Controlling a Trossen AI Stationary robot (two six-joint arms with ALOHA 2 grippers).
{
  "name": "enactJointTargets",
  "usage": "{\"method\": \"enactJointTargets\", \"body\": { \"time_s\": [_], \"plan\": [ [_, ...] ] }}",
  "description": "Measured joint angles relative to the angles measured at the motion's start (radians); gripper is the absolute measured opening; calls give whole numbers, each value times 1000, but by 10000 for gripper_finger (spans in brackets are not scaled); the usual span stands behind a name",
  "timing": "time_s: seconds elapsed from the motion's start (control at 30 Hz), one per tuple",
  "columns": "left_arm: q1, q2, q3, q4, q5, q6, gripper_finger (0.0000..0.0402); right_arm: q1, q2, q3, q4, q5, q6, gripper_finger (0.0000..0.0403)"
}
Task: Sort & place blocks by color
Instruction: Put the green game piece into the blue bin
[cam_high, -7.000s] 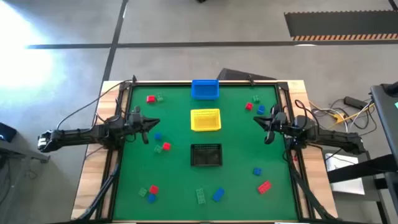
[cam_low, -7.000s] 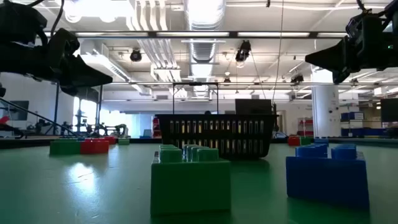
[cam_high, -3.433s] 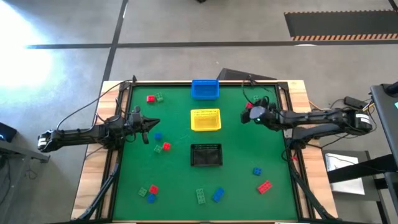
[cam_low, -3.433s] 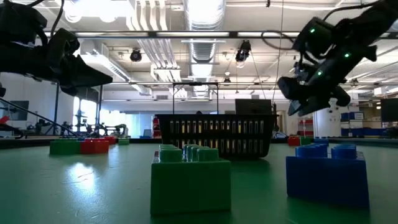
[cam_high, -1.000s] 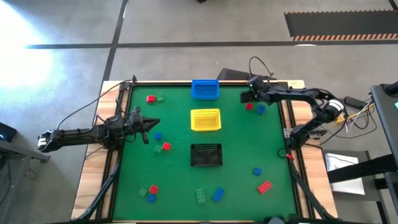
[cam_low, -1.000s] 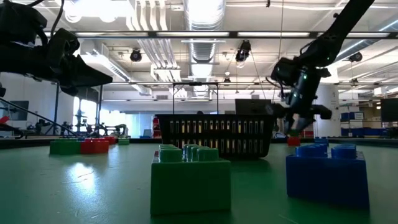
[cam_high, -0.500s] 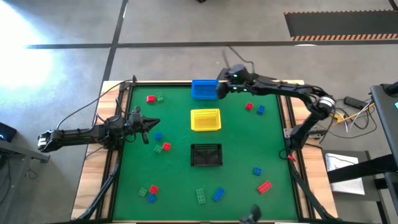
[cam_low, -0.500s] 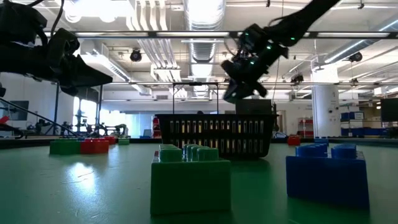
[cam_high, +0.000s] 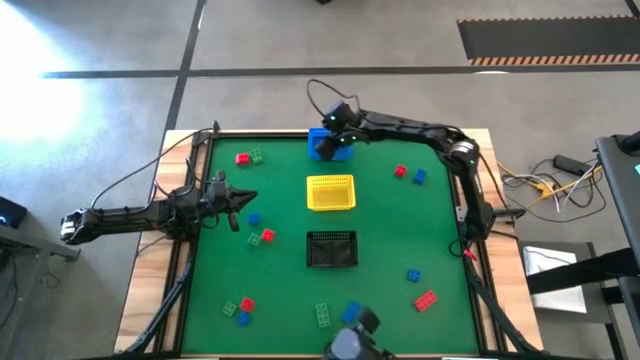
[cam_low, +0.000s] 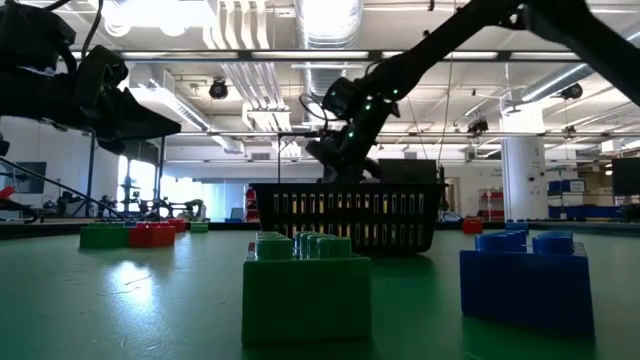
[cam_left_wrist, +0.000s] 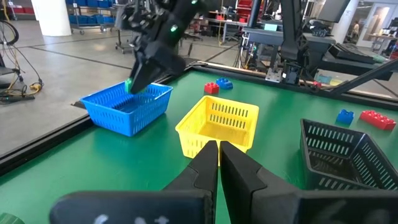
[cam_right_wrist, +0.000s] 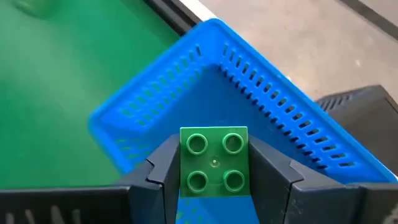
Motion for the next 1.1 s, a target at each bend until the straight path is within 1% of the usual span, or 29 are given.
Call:
{"method": "enactJointTargets", "body": {
  "time_s": [0.13,0.3,0.5,0.67,0.77,0.9,1.1],
  "plan": [
    [0,0,0,0,0,0,1,-1,77,73,-41,12,2,131],
    [0,0,0,0,0,0,1,-3,130,118,-73,21,24,131],
    [0,0,0,0,0,0,1,-3,144,130,-76,22,40,132],
    [0,0,0,0,0,0,1,-5,144,130,-80,22,52,159],
    [0,0,0,0,0,0,1,-6,144,129,-80,22,52,164],
    [0,0,0,0,0,0,1,-9,144,129,-79,22,42,151],
    [0,0,0,0,0,0,1,-10,128,130,-84,21,2,115]
  ]
}}
